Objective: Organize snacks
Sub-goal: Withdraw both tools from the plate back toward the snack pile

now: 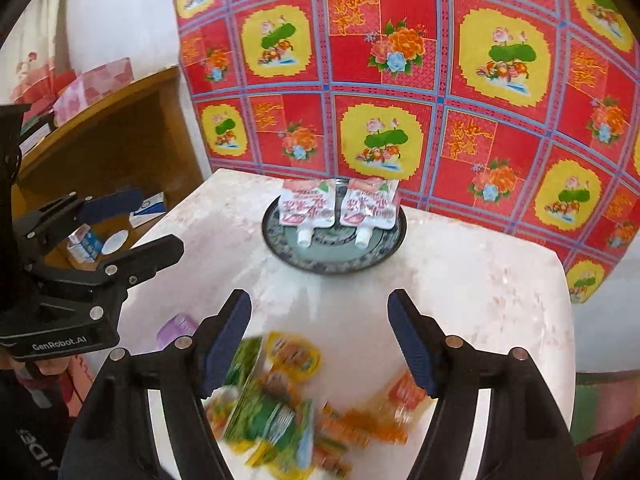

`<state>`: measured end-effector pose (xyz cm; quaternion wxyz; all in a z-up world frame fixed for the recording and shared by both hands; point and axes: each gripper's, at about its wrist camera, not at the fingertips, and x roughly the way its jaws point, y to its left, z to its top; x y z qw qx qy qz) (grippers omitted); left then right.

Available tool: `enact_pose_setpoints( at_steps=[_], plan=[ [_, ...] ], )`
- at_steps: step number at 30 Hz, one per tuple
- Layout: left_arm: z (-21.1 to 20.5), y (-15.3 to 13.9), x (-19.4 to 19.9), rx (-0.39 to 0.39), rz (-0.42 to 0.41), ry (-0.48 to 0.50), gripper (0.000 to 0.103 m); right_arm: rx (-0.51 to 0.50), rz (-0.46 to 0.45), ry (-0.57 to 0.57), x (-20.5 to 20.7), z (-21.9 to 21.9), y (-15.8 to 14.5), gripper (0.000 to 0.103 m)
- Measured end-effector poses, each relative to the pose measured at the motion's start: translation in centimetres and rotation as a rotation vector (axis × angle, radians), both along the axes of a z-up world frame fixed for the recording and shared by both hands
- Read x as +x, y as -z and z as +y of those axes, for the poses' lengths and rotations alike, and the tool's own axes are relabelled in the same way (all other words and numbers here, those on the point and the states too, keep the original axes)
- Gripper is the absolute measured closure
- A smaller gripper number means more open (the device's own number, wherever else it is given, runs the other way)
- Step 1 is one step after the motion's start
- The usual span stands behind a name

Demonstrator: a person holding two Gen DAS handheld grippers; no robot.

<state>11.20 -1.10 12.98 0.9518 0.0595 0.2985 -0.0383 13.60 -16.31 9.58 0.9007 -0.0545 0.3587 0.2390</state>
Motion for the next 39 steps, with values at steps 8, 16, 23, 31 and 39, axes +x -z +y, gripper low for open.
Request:
enact_pose_setpoints(
  at_steps=[8, 16, 23, 31, 39],
  plan=[
    [0.0, 2.6, -3.6, -0.024, 0.011, -0.027, 0.025, 0.041, -0.019, 0.040, -4.1, -1.6, 1.6, 0.031],
    [0.1, 6.6, -5.2, -0.036, 0.059, -0.037, 0.025, 0.049, 0.031, 0.074, -6.4, -2.6, 5.9, 0.031],
    [-0.7, 9.4, -5.5, -0.038, 0.077, -0.021, 0.025, 0.069, 0.037, 0.082, -7.9, -3.2, 9.2, 0.029],
    [-0.2, 11.2, -5.6, -0.093, 0.050, 0.013, 0.025, 0.093, -0.029, 0.084, -8.3, -3.6, 9.6, 0.026],
    [0.6, 11.8, -6.6, -0.115, -0.037, 0.035, 0.024, 0.070, -0.170, 0.083, -9.5, -2.8, 10.7, 0.022]
  ],
)
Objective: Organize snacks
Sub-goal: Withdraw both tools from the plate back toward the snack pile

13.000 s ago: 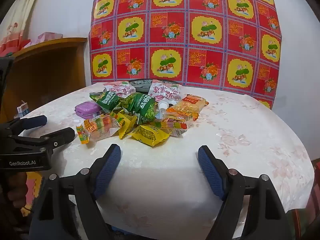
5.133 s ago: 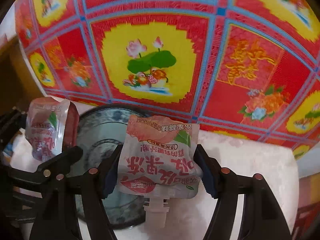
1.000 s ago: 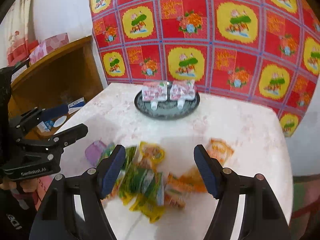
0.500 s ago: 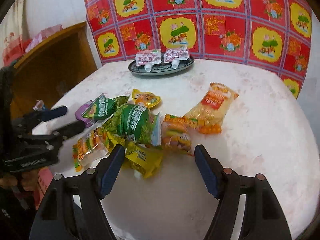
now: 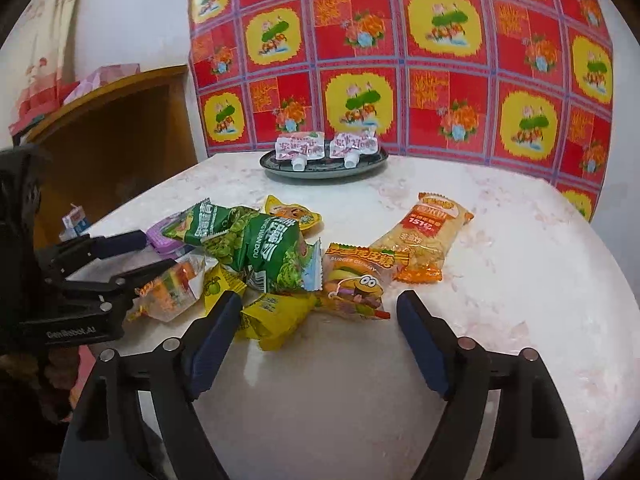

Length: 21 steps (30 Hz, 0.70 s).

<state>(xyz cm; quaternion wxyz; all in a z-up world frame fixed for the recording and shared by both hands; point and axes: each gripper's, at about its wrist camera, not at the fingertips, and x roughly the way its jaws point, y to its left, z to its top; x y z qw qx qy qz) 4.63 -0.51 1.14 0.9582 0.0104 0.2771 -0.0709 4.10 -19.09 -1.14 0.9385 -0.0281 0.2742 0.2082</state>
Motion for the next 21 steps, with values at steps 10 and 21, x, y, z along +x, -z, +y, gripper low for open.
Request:
enact_pose_setpoints(
  at_steps=[10, 21],
  plan=[
    [1.4, -2.8, -2.7, -0.160, 0.003, 0.173, 0.024, 0.013, -0.007, -0.025, -0.6, -0.3, 0.1, 0.022],
    [-3.5, -1.8, 0.3, -0.129, 0.118, 0.330, 0.033, 0.016, -0.027, -0.063, -1.9, -1.2, 0.4, 0.029]
  ],
)
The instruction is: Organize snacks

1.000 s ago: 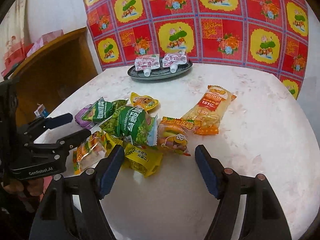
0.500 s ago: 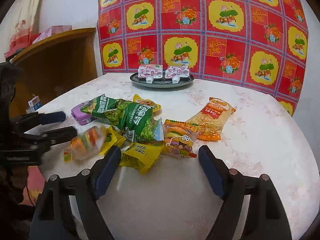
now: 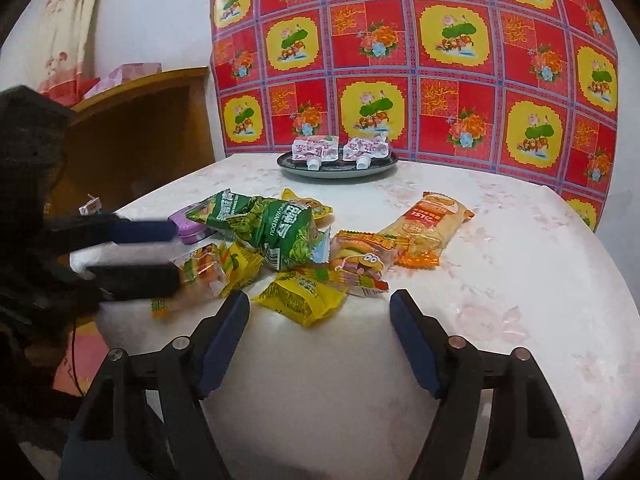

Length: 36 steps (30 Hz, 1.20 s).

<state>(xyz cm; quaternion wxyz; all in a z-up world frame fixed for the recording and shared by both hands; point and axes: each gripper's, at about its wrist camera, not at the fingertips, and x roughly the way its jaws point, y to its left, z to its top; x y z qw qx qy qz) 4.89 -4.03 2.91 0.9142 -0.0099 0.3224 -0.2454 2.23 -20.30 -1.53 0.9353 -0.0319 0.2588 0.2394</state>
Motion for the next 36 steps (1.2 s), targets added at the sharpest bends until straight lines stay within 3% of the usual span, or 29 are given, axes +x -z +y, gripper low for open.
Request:
enact_pose_setpoints(
  at_steps=[2, 3, 4, 6, 7, 10, 17, 21, 24, 28, 33, 35, 36],
  plan=[
    [0.1, 0.3, 0.5, -0.025, 0.020, 0.003, 0.040, -0.010, 0.005, 0.005, -0.1, -0.1, -0.1, 0.029],
    [0.1, 0.3, 0.7, -0.024, 0.022, 0.005, 0.055, 0.001, 0.011, -0.005, -0.1, -0.3, -0.2, 0.029],
    [0.0, 0.4, 0.8, -0.016, 0.032, 0.002, 0.061, 0.033, 0.025, -0.031, 0.0, -0.6, -0.3, 0.029],
    [0.3, 0.4, 0.7, -0.004, 0.023, -0.050, 0.063, 0.114, 0.058, -0.067, 0.2, -1.6, -0.5, 0.031],
    [0.7, 0.5, 0.7, 0.008, 0.015, -0.088, 0.064, 0.181, 0.083, -0.085, 0.6, -2.4, -0.7, 0.040],
    [1.8, 0.7, 0.7, 0.039, -0.017, -0.191, 0.064, 0.280, 0.118, -0.084, 1.6, -4.2, -1.2, 0.046],
    [2.8, 1.1, 0.6, 0.022, -0.057, -0.201, 0.062, 0.080, 0.109, 0.073, 3.6, -2.7, -1.8, 0.048],
    [2.7, 1.3, 0.7, 0.030, -0.068, -0.189, 0.062, -0.096, 0.051, 0.037, 3.3, -0.4, -2.3, 0.048],
    [2.9, 1.4, 1.0, 0.016, -0.067, -0.185, 0.062, -0.175, 0.051, 0.040, 3.7, 1.1, -2.6, 0.047],
    [3.1, 1.4, 1.1, -0.003, -0.064, -0.179, 0.062, -0.232, 0.060, 0.033, 4.3, 2.6, -2.4, 0.036],
    [3.3, 1.4, 1.1, -0.007, -0.069, -0.167, 0.062, -0.231, 0.095, 0.055, 5.3, 2.5, -2.1, 0.034],
    [3.3, 1.4, 1.1, -0.015, -0.068, -0.170, 0.062, -0.202, 0.141, 0.063, 5.9, 2.4, -1.9, 0.036],
    [3.4, 1.4, 1.2, -0.024, -0.065, -0.173, 0.062, -0.191, 0.157, 0.064, 6.0, 2.4, -1.9, 0.049]
  ],
)
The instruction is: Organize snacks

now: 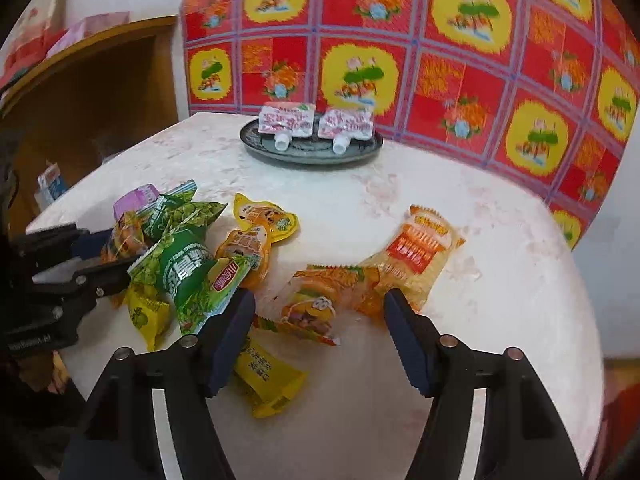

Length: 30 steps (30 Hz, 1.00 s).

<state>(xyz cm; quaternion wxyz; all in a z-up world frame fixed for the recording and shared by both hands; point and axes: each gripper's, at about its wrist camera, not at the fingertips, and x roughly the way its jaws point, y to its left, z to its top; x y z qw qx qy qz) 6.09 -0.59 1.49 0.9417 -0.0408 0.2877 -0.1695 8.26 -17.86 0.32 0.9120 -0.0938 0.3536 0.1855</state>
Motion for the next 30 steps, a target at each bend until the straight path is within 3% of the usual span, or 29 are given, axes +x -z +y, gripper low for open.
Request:
enact_pose_setpoints(
  at_steps=[1, 4, 8, 11, 14, 16, 19, 23, 30],
  plan=[
    [0.1, 0.0, 0.1, -0.010, 0.004, -0.003, 0.062, 0.016, 0.034, 0.004, 0.3, 0.0, 0.1, 0.056],
    [0.5, 0.0, 0.2, -0.046, 0.013, 0.002, 0.062, -0.007, 0.029, 0.022, 0.3, 0.3, -0.2, 0.062],
    [0.7, 0.1, 0.2, -0.059, 0.010, 0.013, 0.062, 0.062, -0.006, 0.007, -0.4, -1.0, -1.4, 0.062],
    [0.8, 0.1, 0.1, -0.060, 0.004, 0.018, 0.062, 0.157, 0.036, -0.040, -0.8, -3.1, -1.9, 0.062],
    [0.8, 0.2, 0.0, -0.063, -0.002, 0.019, 0.062, 0.187, 0.070, -0.008, -1.0, -5.7, -1.0, 0.059],
    [0.9, 0.2, 0.0, -0.066, -0.004, 0.025, 0.062, 0.133, 0.066, 0.079, -1.0, -7.4, 0.2, 0.054],
    [0.9, 0.2, 0.0, -0.067, -0.001, 0.027, 0.062, 0.075, 0.003, 0.136, -1.6, -8.0, 0.1, 0.026],
    [0.8, 0.2, 0.0, -0.063, -0.004, 0.025, 0.062, 0.033, -0.056, 0.162, -2.0, -7.4, -0.1, 0.025],
    [0.3, 0.3, -0.3, -0.019, -0.032, 0.007, 0.062, -0.058, -0.147, 0.303, -2.6, -5.3, -0.3, 0.025]
  ],
)
